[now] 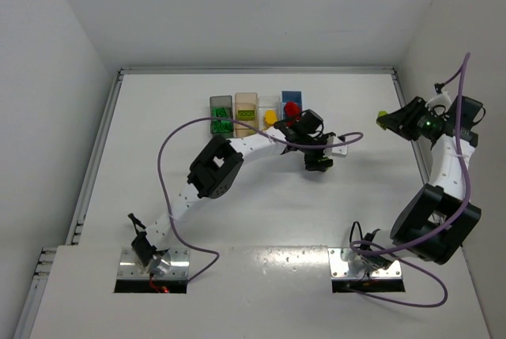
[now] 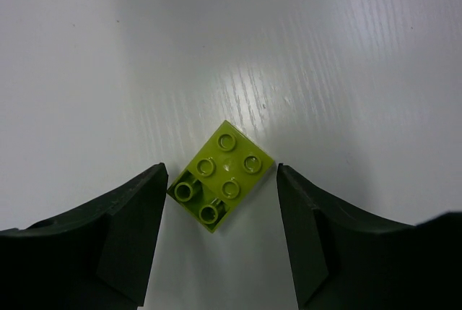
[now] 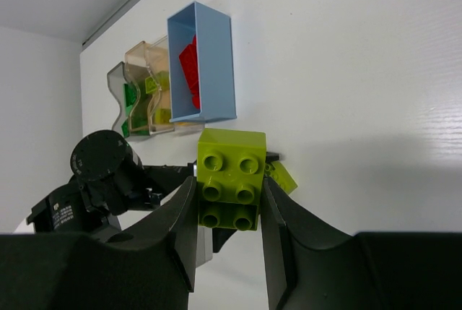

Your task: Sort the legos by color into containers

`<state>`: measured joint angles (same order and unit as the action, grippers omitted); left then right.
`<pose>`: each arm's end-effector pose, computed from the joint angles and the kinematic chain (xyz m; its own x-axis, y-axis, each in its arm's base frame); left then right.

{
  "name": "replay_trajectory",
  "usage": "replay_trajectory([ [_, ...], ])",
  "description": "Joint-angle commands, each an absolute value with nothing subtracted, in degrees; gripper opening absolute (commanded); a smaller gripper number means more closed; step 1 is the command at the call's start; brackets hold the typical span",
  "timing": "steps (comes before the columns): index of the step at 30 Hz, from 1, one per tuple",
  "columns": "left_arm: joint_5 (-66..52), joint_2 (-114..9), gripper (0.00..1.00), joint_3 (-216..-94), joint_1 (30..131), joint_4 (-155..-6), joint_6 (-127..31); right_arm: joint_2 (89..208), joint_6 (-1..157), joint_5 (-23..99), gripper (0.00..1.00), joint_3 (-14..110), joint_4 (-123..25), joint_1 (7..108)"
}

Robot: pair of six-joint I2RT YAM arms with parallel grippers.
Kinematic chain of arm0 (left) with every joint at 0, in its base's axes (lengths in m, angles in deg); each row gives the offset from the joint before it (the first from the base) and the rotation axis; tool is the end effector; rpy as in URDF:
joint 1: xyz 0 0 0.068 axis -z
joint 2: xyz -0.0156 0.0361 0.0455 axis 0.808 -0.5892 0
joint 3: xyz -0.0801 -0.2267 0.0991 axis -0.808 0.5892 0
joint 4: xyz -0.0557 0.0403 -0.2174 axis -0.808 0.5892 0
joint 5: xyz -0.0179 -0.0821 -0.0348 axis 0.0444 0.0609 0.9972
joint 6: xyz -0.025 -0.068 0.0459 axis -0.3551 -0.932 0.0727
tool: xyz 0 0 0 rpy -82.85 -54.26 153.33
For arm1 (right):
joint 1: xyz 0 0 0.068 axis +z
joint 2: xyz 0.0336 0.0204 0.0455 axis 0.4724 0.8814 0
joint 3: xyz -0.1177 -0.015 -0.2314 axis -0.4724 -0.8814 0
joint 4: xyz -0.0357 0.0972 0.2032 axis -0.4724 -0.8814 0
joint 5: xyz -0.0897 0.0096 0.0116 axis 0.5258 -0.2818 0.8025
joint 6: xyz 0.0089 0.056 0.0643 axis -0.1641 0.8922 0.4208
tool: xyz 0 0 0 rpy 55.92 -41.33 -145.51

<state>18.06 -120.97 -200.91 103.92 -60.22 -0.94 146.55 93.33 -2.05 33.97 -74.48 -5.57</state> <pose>0.3124 -0.4374 0.1262 0.1583 0.5710 -0.8055 0.9868 -0.1203 0.1086 0.2645 -0.1102 0.2667 -0.5554 0.6809 -0.4774 0.1588 0.6503 0.7429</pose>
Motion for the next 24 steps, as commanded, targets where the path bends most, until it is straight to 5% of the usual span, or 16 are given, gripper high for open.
replay_trajectory([
  [1,16.98,-122.0,0.67,-204.0,104.97,-59.08,-0.37,144.85,93.4,-3.63,0.0,34.2,-74.21,-5.91],
  [6,14.96,-123.15,0.58,-205.15,105.49,-57.15,-0.37,144.32,93.4,-3.63,0.0,34.2,-74.21,-6.44],
  [11,16.25,-123.15,0.22,-206.65,106.02,-54.16,0.87,144.32,92.16,-4.86,0.0,34.2,-76.05,-6.97],
  [18,24.52,-109.12,0.18,-187.61,102.69,-57.21,-4.74,143.26,88.82,-6.0,0.0,34.72,-77.46,-5.83],
  [24,16.65,-82.42,0.17,-162.37,101.54,-83.5,-25.13,144.57,88.12,-8.03,0.0,33.58,-73.35,-3.11],
])
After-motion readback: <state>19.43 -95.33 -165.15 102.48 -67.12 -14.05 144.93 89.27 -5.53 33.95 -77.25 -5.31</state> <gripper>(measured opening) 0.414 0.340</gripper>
